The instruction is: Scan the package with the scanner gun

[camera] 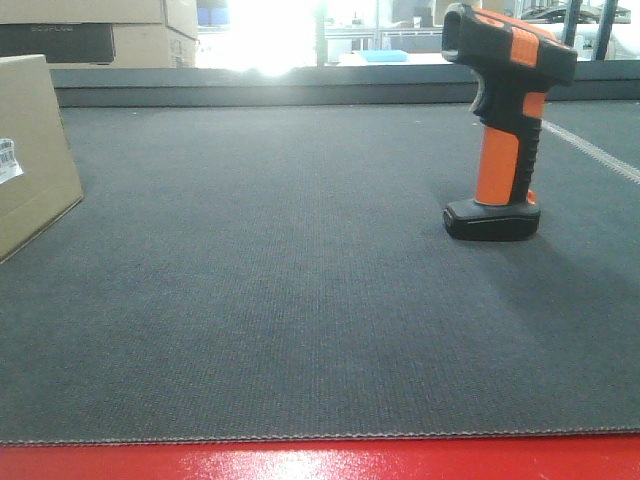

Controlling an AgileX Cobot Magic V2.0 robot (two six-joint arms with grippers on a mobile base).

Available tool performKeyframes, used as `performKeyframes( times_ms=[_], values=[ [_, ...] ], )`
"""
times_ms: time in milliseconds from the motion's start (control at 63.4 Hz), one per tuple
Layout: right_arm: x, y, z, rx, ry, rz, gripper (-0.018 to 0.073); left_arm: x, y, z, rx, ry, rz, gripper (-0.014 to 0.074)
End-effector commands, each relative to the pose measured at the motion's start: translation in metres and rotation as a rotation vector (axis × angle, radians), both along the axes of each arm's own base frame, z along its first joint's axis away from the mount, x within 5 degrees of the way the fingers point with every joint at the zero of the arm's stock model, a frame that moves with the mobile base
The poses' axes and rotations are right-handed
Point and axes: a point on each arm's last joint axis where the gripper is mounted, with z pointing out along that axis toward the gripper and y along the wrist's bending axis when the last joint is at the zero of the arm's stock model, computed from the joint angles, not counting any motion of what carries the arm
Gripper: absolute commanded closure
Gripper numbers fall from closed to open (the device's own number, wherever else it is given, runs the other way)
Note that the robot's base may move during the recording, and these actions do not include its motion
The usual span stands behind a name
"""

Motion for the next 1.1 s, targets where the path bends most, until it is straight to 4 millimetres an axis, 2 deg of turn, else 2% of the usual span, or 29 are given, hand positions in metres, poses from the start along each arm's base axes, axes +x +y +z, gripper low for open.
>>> performKeyframes(
  times_ms=[0,189,552,663,899,978,1025,1088],
  values=[
    [-0.001,-0.001,0.003,-0.003,-0.023,-0.008,0.0727,-0.001,0.000,0.000,-0.010,0.012,0.011,0.0514],
    [-0.001,-0.001,0.003,-0.003,-0.023,-0.008,0.0727,-0.003,0.000,0.010,-0.011,0.040,0.011,0.0514],
    [-0.001,-0.001,0.003,-0.003,-0.023,-0.008,0.0727,0.000,-0.005,0.059,-0.065,-0.021,0.007,0.0514],
    [-0.001,-0.001,0.003,-0.003,-0.023,-0.008,0.0727,-0.005,-0.006,0.070,-0.074,-0.058,0.006,0.0514],
    [-0.001,-0.001,0.005,-0.003,-0.042,-0.010,0.0727,-0.007,-0.008,0.073,-0.094,-0.069,0.004,0.0514],
    [0.000,0.000,-0.003,-0.003,0.037,-0.001,0.0727,-0.007,-0.011,0.073,-0.130,-0.070,0.002,0.0514],
    [-0.002,0.001,0.000,-0.005,0.097,0.009,0.0727,-0.007,-0.013,0.074,-0.154,-0.071,0.000,0.0514],
    [-0.004,0.001,0.012,-0.008,0.072,0.012,0.0727,-0.007,-0.015,0.074,-0.180,-0.072,-0.001,0.0514]
  ],
)
